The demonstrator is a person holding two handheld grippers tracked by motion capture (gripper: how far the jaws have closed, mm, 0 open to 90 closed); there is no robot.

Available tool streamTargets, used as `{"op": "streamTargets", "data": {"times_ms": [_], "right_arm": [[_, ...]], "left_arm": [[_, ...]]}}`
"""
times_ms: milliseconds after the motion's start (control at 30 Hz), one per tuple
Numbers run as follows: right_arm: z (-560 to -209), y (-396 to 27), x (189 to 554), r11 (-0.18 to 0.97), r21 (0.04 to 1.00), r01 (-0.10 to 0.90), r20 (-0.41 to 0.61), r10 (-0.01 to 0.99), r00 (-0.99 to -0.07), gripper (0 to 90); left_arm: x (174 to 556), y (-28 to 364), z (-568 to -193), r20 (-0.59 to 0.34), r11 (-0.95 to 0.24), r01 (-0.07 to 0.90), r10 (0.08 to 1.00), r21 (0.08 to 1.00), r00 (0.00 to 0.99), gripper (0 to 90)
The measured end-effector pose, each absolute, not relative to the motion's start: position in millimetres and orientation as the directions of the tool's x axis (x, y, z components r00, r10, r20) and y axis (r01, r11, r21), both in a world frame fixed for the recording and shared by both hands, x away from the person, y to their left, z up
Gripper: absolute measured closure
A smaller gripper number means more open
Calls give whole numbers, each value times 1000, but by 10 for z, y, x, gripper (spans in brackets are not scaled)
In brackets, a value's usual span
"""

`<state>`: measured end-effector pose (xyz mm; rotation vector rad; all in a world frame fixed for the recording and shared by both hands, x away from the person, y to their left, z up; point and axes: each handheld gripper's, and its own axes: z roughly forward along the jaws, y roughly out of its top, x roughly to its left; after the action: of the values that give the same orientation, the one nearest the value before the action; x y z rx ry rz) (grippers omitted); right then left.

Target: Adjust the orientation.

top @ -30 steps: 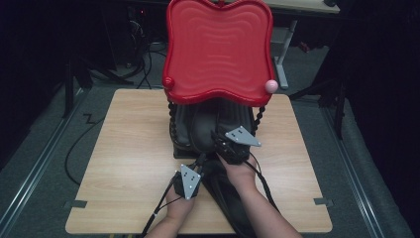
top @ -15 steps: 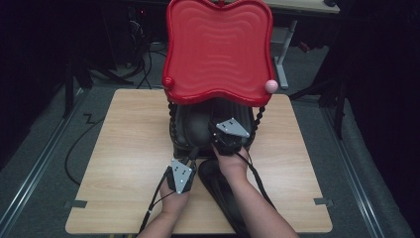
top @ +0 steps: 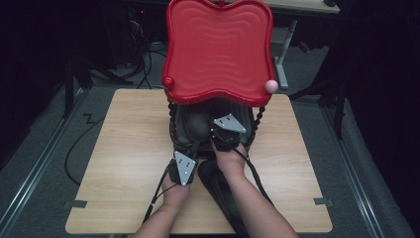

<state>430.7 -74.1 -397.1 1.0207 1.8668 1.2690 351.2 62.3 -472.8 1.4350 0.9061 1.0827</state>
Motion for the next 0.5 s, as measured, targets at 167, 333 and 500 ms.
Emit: {"op": "streamTargets", "data": {"times_ms": [167, 333, 500], "right_arm": [[-3983, -731, 4298, 217, 947, 236, -78, 871, -486, 830], [-3961, -789, 4182, 213, 955, 209, -84, 863, -497, 809], [-3982, -1064, 3878, 197, 964, 178, -74, 844, -531, 776]], "left_arm": [[3588, 633, -4734, 128, -131, -7, 949, 991, 289, 899], [3573, 646, -4716, 123, -125, -11, 949, 992, 290, 899], [3528, 633, -4693, 108, -109, -16, 947, 994, 302, 898]]}}
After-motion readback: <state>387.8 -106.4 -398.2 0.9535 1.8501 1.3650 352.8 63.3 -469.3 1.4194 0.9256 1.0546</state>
